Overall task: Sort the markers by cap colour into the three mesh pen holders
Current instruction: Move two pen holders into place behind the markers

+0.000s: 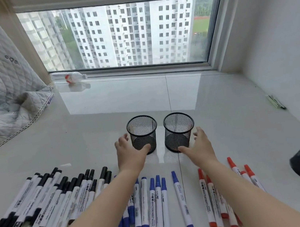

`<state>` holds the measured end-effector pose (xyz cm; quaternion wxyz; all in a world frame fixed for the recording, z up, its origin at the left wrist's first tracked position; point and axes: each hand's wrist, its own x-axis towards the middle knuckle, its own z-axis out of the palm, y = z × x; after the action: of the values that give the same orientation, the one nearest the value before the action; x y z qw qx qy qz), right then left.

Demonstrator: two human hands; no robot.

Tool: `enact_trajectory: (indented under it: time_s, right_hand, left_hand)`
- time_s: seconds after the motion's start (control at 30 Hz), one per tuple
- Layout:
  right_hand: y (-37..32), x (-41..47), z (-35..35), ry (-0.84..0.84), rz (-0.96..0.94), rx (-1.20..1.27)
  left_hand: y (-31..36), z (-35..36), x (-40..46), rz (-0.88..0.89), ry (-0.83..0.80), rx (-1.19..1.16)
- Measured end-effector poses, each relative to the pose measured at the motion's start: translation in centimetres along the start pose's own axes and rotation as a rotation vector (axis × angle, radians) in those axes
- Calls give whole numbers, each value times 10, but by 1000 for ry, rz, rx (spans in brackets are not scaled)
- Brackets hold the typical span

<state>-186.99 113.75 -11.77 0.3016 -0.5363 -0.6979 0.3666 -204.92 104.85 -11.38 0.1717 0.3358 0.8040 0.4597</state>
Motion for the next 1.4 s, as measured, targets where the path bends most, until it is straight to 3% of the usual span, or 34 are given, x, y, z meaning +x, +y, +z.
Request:
enact_trajectory:
  time_s: [0.13, 0.23, 0.33, 0.47, 0.57, 0.77, 1.0, 1.2, 1.4]
  right_hand:
    - [15, -22, -44, 192, -83, -108]
    - [33, -37, -88, 345, -63, -239]
    - [48, -52, -124, 415, -74, -450]
    - [61, -68, -167, 570, -152, -646]
    - [75, -74, -198, 669, -71, -657]
    - [106, -75, -222, 601, 150, -616]
    - [109, -58, -230, 645, 275, -296]
    - [103, -44, -217, 603, 237, -266]
    - [72, -27, -173, 441, 36, -218]
  left_hand:
    - [8, 1, -37, 166, 130, 84]
    - [14, 11, -59, 323, -51, 201]
    - [16, 26, -76, 449, -296, 480]
    - [21, 43, -88, 570, -345, 682]
    - [28, 56, -92, 570, -408, 775]
    - [29, 69, -94, 551, -498, 849]
    - [32, 72, -92, 513, -513, 860]
    - [33, 71, -90, 518, -513, 882]
    - [32, 72, -87, 529, -520, 906]
